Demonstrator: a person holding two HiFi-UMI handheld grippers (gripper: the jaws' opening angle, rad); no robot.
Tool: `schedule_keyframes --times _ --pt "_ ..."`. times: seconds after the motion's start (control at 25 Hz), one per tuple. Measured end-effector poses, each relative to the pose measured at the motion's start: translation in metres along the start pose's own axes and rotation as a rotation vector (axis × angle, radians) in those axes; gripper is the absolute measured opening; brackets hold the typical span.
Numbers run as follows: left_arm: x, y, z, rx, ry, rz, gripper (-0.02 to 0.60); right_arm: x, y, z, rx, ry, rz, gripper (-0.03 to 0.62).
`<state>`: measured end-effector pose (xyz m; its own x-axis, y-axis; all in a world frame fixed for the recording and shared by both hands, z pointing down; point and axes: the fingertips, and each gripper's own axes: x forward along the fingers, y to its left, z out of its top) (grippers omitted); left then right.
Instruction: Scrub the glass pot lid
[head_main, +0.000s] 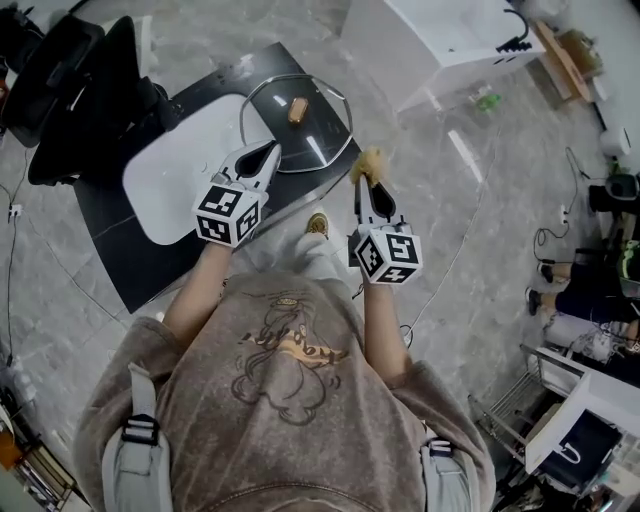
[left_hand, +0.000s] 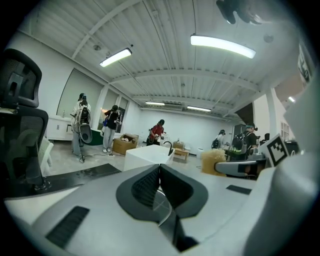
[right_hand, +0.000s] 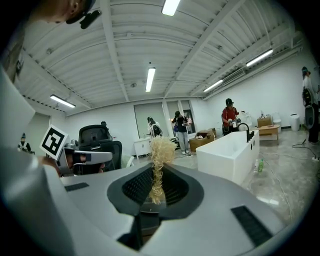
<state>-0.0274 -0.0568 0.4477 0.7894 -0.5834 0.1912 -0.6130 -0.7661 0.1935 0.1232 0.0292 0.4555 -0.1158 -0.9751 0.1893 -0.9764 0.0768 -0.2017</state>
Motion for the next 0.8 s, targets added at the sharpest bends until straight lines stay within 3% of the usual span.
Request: schedule_keyframes --times 0.24,0.36,0.8 --pt "0.042 0.011 0.015 -0.021 0.015 0.014 0.017 0.048 -0.032 0.022 -0.005 0.018 0.060 0.049" --pt "0.058 0.021 0.023 -0.055 0.001 0.060 0.017 0.071 -0.043 0.031 -0.014 0.031 0.107 0.049" --pt "0.091 0.047 0.044 -0.054 -0.049 0.197 0.017 0.142 -0.075 0.048 -0.052 0.083 0.273 0.049"
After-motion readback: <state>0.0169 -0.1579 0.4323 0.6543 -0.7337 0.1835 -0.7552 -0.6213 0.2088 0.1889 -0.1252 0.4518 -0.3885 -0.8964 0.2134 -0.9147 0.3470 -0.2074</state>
